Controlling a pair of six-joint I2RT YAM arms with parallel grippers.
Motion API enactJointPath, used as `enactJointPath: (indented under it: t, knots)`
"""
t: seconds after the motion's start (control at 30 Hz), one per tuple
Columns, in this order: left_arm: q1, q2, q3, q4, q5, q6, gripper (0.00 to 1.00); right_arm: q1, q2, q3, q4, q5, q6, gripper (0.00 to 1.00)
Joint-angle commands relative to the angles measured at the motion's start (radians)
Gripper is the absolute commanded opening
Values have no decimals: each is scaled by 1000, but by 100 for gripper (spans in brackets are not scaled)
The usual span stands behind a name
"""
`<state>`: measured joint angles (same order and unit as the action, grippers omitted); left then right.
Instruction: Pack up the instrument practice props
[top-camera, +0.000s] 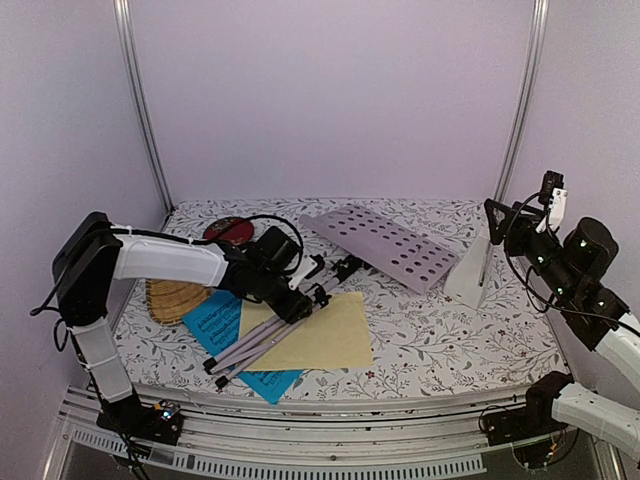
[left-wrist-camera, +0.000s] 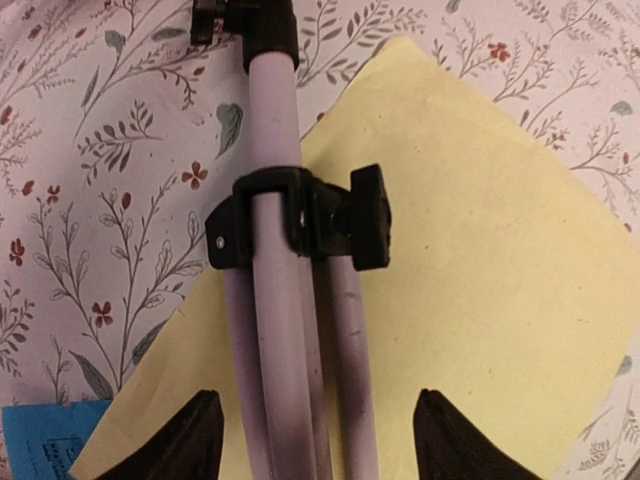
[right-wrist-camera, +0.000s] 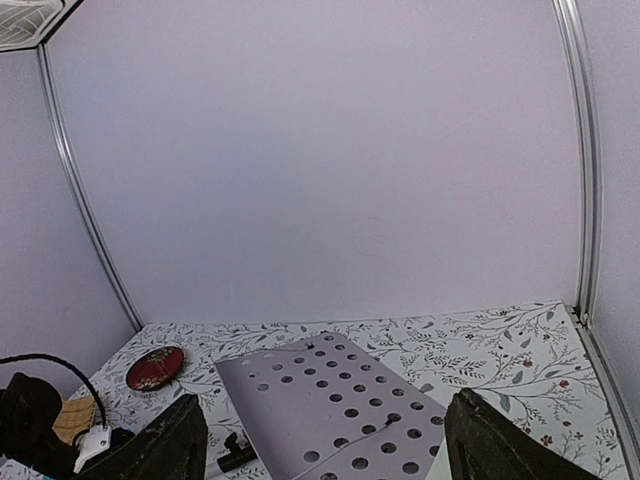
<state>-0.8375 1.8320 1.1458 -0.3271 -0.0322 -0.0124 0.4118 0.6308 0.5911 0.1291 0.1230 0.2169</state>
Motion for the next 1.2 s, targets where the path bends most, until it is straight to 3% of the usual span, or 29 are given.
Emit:
enactJointPath:
  t: [0.0, 0.1, 0.17, 0.3, 0.4, 0.53, 0.63, 0.7, 0.77, 0.9, 1.03, 1.17]
  knots:
    - [-14, -81, 17, 79, 61, 5, 71, -2, 30, 33, 2, -67, -17, 84]
    - [-9, -137, 27, 122, 112, 9, 79, -2, 94, 99, -28, -115, -47, 87]
    - [8, -171, 40, 144, 141, 7, 82, -2, 162, 168, -71, -151, -56, 95]
    - [127, -238, 22, 206, 218, -28, 82, -68, 306, 302, -185, -162, -40, 100]
    - [298, -319, -77, 300, 262, -98, 82, -261, 348, 305, -201, -245, 12, 99]
    - [619, -471, -288, 467, 371, -244, 82, -592, 306, 206, -162, -353, 133, 99]
    - [843, -591, -424, 561, 362, -298, 85, -729, 264, 84, -129, -237, 172, 100]
    - [981, -663, -518, 600, 320, -313, 87, -734, 232, -8, -84, -89, 173, 100]
    - [1052, -729, -601, 653, 241, -307, 89, -735, 210, -117, -4, -1, 178, 99]
    - [1072, -816, -755, 782, 33, -236, 89, -726, 236, -315, 233, 12, 195, 95]
    - [1066, -823, -867, 927, 50, -196, 89, -648, 379, -365, 364, 79, 140, 95]
    - [1029, -807, -935, 1044, 28, -166, 88, -642, 512, -362, 508, -89, 94, 96]
